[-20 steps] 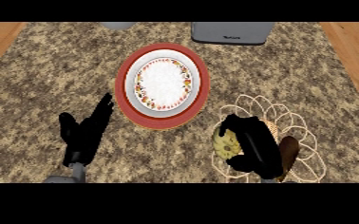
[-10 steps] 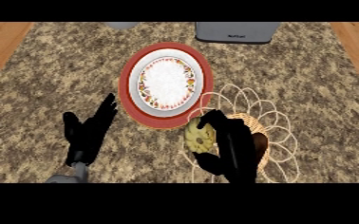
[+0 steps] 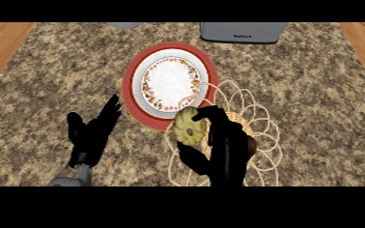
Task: Pick the squash from the placemat and place it in the plate
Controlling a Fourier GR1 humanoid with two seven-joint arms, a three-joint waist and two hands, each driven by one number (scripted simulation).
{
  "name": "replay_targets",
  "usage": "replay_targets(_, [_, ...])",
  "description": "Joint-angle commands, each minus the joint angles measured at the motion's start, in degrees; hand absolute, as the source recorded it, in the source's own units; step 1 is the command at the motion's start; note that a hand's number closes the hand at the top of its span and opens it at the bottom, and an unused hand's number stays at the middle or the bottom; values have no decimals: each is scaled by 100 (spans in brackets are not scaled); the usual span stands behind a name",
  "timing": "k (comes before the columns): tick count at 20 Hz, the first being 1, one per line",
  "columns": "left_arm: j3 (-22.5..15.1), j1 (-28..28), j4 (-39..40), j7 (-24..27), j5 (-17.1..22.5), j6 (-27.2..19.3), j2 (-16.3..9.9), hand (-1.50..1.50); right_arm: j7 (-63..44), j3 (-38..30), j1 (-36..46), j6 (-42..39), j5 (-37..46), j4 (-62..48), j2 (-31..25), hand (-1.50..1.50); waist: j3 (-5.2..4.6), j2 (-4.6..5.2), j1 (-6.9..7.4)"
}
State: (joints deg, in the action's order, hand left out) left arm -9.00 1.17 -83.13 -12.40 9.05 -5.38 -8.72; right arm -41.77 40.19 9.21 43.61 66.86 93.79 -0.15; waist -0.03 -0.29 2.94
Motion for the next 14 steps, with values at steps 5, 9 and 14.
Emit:
replay_targets(5, [33,-46,168,-93,78,38,35,0,-1963,-322,1178,697,1242,-871,14,150,-17,42,-45])
replay_targets(9, [-76,65,232,-67,-95,-110,163,0,-2841,-371,2039,726,1579,-1591,14,150,-7,80,54])
replay_targets(14, [-38,73,55,-63,-71,18,43,0,-3298,-632,2820,1187,1600,-2749,13,150,5,97,114])
